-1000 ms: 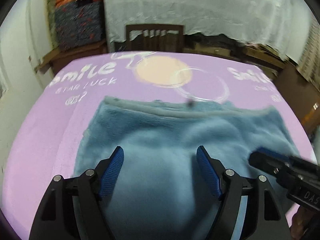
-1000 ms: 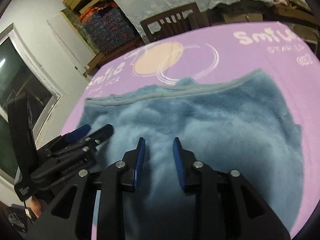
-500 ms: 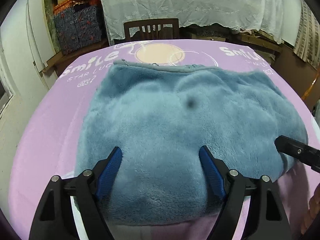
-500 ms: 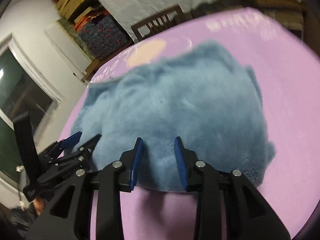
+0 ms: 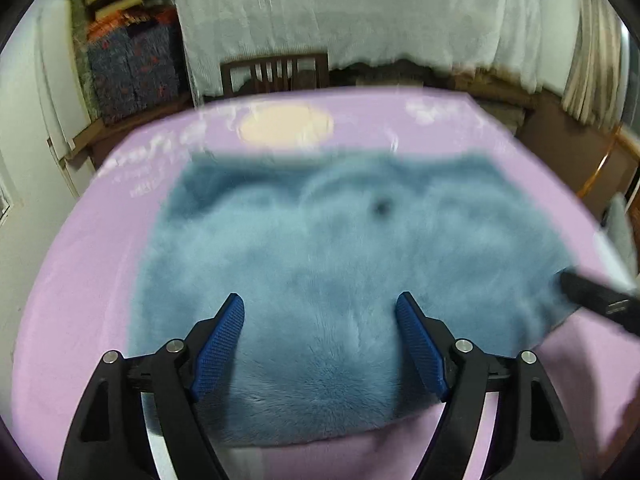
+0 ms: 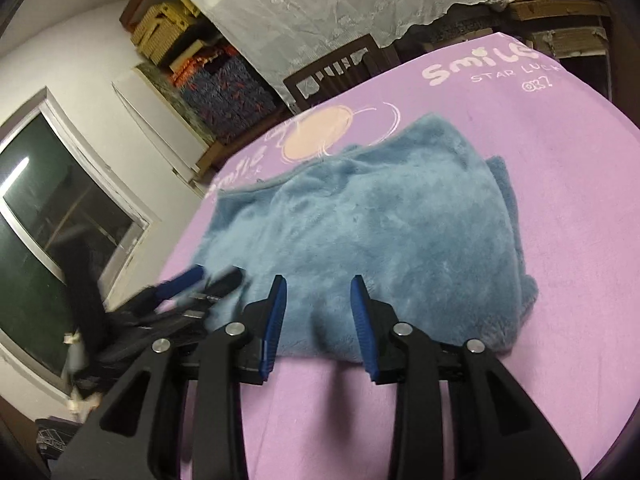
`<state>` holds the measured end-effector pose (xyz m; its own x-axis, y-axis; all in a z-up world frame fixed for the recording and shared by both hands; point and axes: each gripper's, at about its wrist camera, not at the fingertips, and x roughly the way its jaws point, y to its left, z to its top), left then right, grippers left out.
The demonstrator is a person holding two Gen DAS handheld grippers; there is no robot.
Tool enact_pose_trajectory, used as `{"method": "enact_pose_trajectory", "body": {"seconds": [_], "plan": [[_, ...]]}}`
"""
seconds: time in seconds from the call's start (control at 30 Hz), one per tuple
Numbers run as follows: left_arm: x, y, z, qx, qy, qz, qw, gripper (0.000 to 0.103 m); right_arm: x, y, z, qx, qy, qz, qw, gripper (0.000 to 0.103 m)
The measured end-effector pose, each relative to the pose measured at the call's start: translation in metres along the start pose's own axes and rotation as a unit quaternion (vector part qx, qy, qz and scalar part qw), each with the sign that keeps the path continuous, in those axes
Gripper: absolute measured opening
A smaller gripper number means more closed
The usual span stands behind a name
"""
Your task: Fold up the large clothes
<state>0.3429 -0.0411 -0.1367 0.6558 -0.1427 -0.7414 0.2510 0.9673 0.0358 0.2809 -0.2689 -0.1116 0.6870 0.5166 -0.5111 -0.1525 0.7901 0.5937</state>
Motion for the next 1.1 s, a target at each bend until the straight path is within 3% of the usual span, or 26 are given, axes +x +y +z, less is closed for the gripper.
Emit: {"method": "enact_pose_trajectory", "body": {"seconds": [0.13, 0.2, 0.33, 0.53, 0.7, 0.8, 0.97, 1.1], "plan": [[0.003, -0.003, 0.000, 0.001, -0.002, 0.007, 1.0000, 0.085, -0.011, -0.009, -0.005, 0.023, -0.009, -0.004, 1.000, 0.035], [-0.001, 0.001, 0.000, -0.012, -0.003, -0.003, 0.9999, 0.082, -0.017, -0.017, -0.012, 0.043, -0.015, -0.010, 0.999, 0.037], [-0.013, 0.010, 0.004, -0.039, -0.015, -0.033, 0.9986, 0.081, -0.031, -0.030, -0.027, 0.079, -0.027, -0.017, 0.996, 0.050], [0.004, 0.003, -0.001, -0.015, -0.002, -0.002, 0.9999, 0.084, -0.030, -0.045, -0.041, 0.150, -0.020, -0.020, 0.988, 0.057], [0.006, 0.005, -0.001, -0.022, 0.001, -0.007, 0.9997, 0.084, -0.018, -0.056, -0.048, 0.218, -0.014, -0.049, 0.975, 0.061], [0.005, 0.004, -0.002, -0.020, 0.002, -0.007, 0.9998, 0.084, -0.013, -0.058, -0.043, 0.250, -0.037, -0.060, 0.966, 0.066], [0.007, 0.005, 0.000, -0.020, 0.003, -0.010, 0.9997, 0.085, -0.002, -0.069, -0.032, 0.305, -0.095, -0.086, 0.944, 0.065], [0.007, 0.004, 0.002, -0.021, 0.005, -0.011, 0.9997, 0.086, 0.004, -0.062, -0.032, 0.294, -0.116, -0.107, 0.942, 0.063]]}}
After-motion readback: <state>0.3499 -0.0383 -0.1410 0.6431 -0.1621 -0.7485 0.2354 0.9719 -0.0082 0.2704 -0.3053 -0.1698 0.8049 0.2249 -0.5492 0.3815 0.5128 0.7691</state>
